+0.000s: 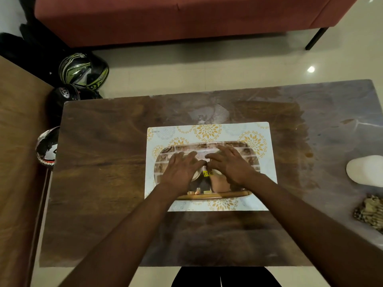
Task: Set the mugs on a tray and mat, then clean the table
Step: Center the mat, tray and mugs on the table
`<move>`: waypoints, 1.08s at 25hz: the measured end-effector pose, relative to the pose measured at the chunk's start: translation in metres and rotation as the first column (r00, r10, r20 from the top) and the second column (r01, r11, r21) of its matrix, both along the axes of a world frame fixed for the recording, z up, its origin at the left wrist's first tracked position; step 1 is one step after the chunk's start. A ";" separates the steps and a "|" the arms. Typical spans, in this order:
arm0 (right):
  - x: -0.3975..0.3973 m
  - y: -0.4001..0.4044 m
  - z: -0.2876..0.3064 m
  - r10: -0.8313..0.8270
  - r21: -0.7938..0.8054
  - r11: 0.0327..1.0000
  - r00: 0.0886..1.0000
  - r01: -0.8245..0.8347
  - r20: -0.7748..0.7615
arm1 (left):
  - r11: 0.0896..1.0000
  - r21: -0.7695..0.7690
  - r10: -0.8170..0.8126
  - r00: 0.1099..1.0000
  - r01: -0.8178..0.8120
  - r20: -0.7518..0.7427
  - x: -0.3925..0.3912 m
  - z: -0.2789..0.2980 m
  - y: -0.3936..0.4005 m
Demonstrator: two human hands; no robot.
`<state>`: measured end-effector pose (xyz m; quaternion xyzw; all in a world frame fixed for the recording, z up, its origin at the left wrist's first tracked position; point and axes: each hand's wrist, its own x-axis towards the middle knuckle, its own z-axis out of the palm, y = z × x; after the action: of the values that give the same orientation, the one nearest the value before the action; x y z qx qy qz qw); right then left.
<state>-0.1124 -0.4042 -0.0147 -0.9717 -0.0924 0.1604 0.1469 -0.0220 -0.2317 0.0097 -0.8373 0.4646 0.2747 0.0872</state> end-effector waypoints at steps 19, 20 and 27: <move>-0.020 -0.014 -0.031 0.161 0.023 0.987 0.987 -0.162 0.030 | 0.931 -0.271 0.212 0.966 -0.246 -0.151 -0.011 -0.033 0.016; -0.016 -0.017 -0.034 0.188 0.030 0.981 0.981 -0.190 0.054 | 0.929 -0.279 0.207 0.966 -0.243 -0.152 -0.011 -0.034 0.018; -0.018 -0.026 -0.027 0.211 0.225 0.941 0.957 -0.255 0.200 | 0.931 -0.299 0.141 0.961 -0.210 -0.236 -0.005 -0.038 0.023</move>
<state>-0.1306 -0.4307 -0.0417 -0.9380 -0.2389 0.0788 0.2386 -0.0268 -0.2087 -0.0282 -0.8448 0.4325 0.2891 -0.1251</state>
